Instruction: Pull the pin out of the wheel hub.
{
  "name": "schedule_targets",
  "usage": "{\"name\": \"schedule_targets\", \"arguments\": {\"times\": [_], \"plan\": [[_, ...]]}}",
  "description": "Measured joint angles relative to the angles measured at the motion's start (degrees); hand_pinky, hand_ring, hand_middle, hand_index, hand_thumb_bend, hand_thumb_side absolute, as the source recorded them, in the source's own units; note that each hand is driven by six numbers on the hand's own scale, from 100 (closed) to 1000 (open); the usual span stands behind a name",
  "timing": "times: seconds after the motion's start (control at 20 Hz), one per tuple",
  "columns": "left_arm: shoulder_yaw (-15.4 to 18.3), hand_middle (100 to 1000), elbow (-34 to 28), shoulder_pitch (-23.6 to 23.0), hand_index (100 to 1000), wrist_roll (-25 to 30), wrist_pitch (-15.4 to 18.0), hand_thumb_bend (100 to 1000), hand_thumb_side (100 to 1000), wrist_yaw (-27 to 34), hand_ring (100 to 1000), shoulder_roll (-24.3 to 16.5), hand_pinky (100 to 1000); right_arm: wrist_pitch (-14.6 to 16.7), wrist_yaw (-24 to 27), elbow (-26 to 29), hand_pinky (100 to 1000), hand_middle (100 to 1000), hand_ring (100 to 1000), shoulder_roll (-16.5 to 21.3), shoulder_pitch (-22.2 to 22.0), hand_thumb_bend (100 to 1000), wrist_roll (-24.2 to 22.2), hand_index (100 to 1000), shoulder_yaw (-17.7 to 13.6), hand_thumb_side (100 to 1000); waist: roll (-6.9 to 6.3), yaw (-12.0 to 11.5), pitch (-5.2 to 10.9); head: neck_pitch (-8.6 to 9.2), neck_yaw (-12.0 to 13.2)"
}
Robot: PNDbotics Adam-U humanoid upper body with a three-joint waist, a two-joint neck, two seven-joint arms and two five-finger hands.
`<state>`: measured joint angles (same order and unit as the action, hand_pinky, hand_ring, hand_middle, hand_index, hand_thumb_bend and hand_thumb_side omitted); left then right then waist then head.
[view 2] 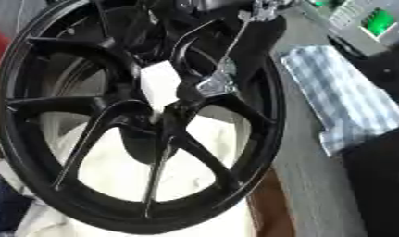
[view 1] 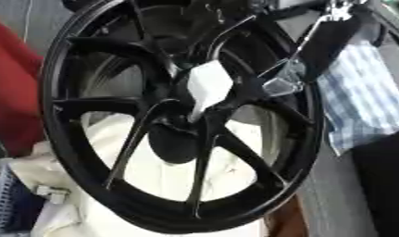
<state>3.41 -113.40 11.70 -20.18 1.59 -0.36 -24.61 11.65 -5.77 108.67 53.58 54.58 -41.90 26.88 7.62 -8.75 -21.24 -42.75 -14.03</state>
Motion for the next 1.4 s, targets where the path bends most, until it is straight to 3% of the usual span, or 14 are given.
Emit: {"name": "schedule_targets", "arguments": {"times": [0.45,0.8,1.4], "plan": [[0.0,576,0.0,0.0,699,0.0,0.0,100,651,0.0,577,0.0,687,-1.3,-1.1,-1.0,898,741,891,-1.1,0.4,288,-2.3,917,1.0,630,-0.01,-0.1,-0.33,-0.09,-0.2],[0.0,576,0.0,0.0,699,-0.1,-0.1,100,652,0.0,576,0.1,687,-3.5,-0.4,-1.0,888,733,885,-1.4,0.8,317,-3.6,893,0.9,625,0.01,-0.2,-0.53,-0.46,-0.2],[0.0,574,0.0,0.0,699,-0.1,-0.1,100,654,0.0,575,0.5,688,-4.1,-4.7,-2.8,876,722,875,-2.7,0.8,359,-2.7,875,1.5,615,0.11,-0.6,-1.13,-0.45,-0.2]]}}
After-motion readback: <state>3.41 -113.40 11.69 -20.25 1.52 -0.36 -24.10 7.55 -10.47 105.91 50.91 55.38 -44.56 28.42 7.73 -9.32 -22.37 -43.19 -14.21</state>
